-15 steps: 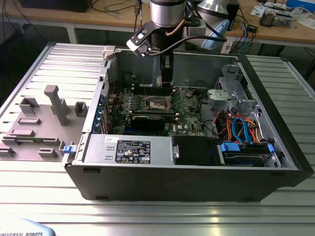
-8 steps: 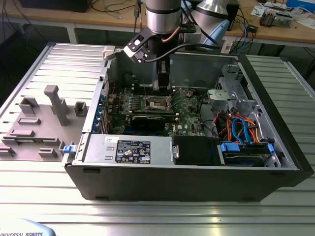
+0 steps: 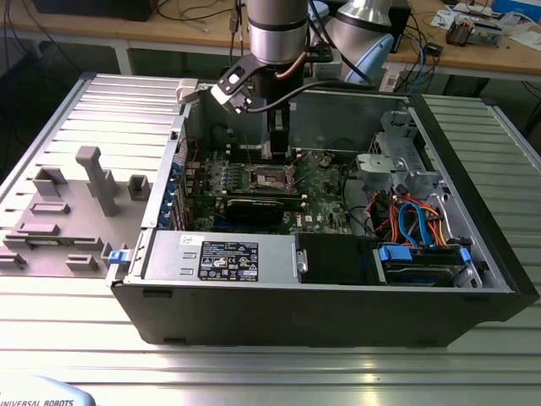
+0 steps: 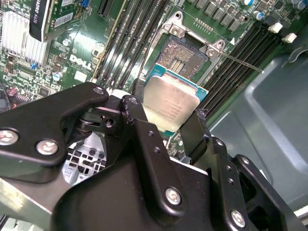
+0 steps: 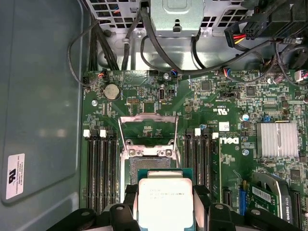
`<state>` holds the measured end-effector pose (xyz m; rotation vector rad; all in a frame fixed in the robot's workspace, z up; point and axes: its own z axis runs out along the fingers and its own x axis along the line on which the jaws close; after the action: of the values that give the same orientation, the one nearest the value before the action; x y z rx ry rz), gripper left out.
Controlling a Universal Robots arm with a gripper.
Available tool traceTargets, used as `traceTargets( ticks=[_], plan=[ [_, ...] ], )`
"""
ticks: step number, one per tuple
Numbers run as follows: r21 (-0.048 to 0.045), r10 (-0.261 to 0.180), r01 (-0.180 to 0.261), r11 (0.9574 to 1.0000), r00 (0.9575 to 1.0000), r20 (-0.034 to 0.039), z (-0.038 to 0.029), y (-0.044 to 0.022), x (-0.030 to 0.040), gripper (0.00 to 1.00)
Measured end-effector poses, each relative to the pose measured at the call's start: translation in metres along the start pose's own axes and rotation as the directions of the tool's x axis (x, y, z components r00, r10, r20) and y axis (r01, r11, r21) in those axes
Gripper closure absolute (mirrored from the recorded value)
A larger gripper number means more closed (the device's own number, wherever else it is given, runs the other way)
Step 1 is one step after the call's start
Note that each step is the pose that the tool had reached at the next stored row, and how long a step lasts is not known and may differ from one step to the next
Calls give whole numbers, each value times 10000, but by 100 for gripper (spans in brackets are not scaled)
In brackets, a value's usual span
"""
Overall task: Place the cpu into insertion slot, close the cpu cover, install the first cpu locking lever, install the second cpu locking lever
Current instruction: 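Place the cpu into insertion slot, then close the cpu cover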
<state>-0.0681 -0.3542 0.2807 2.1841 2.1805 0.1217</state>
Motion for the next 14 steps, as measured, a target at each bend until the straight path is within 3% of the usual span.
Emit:
traceTargets(
  ticks=[14],
  plan=[
    [0, 0, 0, 10000, 10000, -1, 30, -3, 0, 46]
  ],
)
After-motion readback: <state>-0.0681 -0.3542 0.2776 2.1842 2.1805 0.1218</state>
